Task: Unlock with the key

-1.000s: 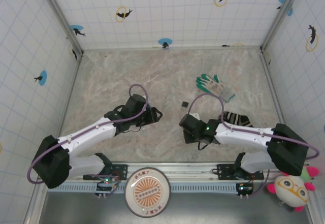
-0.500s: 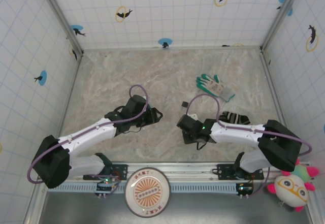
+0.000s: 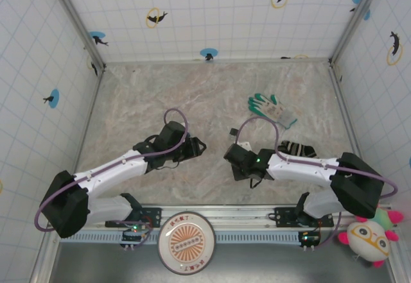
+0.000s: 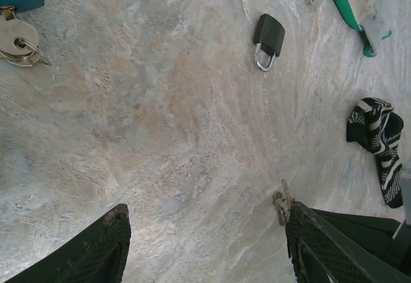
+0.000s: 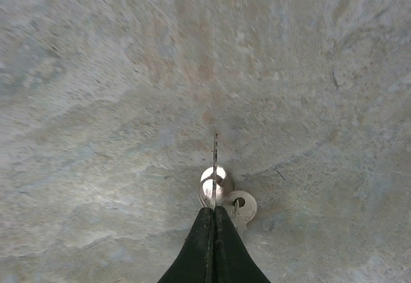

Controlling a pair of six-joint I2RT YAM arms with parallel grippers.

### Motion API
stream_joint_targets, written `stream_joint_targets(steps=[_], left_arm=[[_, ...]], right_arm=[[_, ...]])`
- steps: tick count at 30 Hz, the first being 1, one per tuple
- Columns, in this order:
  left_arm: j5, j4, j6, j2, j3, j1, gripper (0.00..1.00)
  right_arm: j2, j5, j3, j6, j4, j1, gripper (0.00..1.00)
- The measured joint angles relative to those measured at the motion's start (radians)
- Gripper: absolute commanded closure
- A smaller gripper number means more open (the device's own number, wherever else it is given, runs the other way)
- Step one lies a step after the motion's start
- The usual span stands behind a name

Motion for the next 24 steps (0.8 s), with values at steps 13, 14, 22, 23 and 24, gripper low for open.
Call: stream_joint_targets(steps=[13,14,22,23,24], left_arm=[[-0.012,0.029,-0.001,-0.058,-0.001,0.000,0.35],[-0.012,0.032,-0.001,-0.058,-0.001,0.000,0.35],[0.009,0.097,0.000,-0.120,-0.001,0.000,0.37],[0.016,0.111,0.000,-0.130,-0.001,0.000,0.37],[0.023,0.126,0.000,-0.140,-0.001,0.000,0.37]], right_arm=[[-0.190,-0.004,0.008,-0.051,-0.003,-0.068,1.00],[-0.192,-0.005,0.008,-0.053,-0.002,-0.070,1.00],[-0.312,-0.045,0.007,-0.123,0.057,-0.087,1.00],[-0.336,-0.055,0.005,-0.132,0.077,-0.094,1.00],[-0.367,-0.067,-0.001,-0.142,0.106,-0.105,1.00]])
